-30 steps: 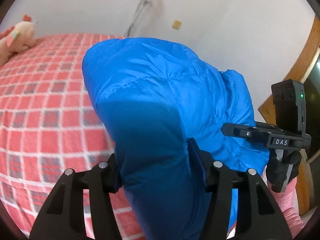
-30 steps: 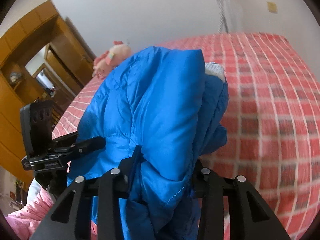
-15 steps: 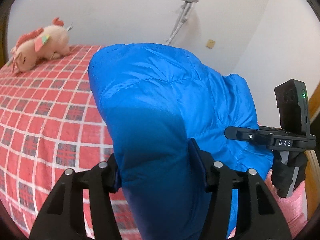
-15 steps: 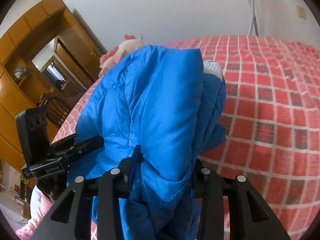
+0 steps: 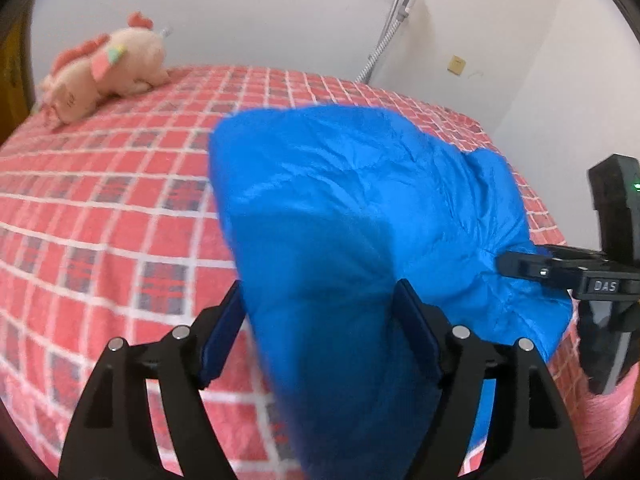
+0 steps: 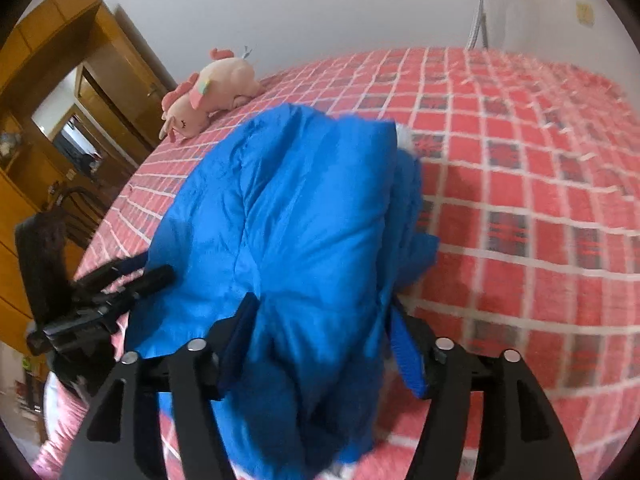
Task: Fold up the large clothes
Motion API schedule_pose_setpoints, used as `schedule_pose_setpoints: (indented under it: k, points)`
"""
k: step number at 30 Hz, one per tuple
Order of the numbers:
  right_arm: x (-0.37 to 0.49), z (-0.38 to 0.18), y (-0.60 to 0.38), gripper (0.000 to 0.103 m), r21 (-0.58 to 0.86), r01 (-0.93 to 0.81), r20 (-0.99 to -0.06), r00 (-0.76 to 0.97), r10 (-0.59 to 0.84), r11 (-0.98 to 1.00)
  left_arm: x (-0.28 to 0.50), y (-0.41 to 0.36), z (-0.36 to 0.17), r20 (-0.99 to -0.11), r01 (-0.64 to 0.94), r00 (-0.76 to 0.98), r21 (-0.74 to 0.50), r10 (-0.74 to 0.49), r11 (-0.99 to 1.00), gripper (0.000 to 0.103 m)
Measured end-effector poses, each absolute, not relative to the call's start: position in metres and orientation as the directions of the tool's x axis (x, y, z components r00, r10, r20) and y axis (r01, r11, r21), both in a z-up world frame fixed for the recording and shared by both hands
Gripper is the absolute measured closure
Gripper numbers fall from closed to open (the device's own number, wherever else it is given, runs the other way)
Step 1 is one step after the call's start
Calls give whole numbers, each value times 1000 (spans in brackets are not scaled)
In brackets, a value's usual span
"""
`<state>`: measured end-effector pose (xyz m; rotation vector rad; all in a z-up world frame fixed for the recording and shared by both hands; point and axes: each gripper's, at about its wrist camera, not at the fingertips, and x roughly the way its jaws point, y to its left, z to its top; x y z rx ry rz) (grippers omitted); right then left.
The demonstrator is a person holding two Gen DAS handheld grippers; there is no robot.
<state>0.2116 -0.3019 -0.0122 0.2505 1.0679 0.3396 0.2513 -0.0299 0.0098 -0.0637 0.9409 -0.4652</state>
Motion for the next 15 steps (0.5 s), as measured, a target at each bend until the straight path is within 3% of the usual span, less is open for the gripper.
schedule_pose_setpoints:
  k: [6, 15]
  points:
    - [163, 4, -300, 38, 267, -174, -825, 468, 318, 948, 202, -20, 27, -735, 366, 585, -137, -342, 921, 21]
    - [154, -36, -305, 38, 199, -113, -864, 449, 229, 973, 185, -31, -2, -753, 372, 589, -69, -293, 926, 20]
